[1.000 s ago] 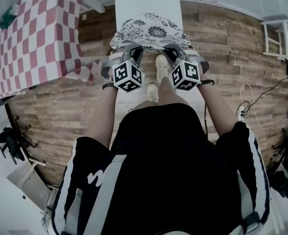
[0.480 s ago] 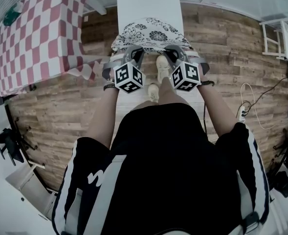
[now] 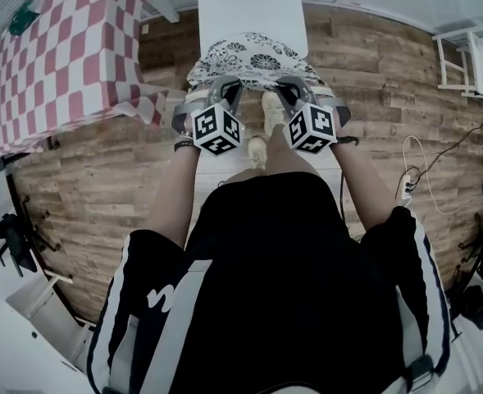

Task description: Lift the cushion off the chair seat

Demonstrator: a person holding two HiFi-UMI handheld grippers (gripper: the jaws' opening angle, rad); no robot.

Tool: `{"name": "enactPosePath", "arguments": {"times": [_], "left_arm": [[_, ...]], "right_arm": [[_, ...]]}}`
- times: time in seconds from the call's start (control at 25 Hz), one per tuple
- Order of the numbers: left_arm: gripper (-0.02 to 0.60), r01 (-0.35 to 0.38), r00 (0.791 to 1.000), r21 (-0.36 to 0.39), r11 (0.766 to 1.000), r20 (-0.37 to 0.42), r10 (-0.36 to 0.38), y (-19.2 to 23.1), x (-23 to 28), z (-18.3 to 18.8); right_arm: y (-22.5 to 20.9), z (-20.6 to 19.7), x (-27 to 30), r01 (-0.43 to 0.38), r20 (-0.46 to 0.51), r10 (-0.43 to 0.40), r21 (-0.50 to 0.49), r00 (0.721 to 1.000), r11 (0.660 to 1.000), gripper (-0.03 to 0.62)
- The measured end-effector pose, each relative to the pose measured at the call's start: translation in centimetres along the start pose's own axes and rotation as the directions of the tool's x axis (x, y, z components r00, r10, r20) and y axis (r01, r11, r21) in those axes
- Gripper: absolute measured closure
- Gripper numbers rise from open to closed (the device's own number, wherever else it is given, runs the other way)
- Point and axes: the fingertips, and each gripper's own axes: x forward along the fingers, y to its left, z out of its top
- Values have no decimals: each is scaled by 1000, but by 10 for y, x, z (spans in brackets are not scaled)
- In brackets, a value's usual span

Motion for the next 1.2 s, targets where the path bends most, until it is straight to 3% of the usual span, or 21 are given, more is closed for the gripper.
{"name": "enactPosePath", "arguments": {"times": [0.8, 1.2], "left_arm": [[565, -32, 999, -17, 999, 2, 32, -15, -31, 8], [565, -73, 997, 5, 997, 26, 73, -16, -55, 21]], "right_arm": [[23, 14, -30, -18, 13, 18, 0, 1000, 1000, 586], [20, 25, -52, 29, 44, -27, -36, 999, 999, 586]]}}
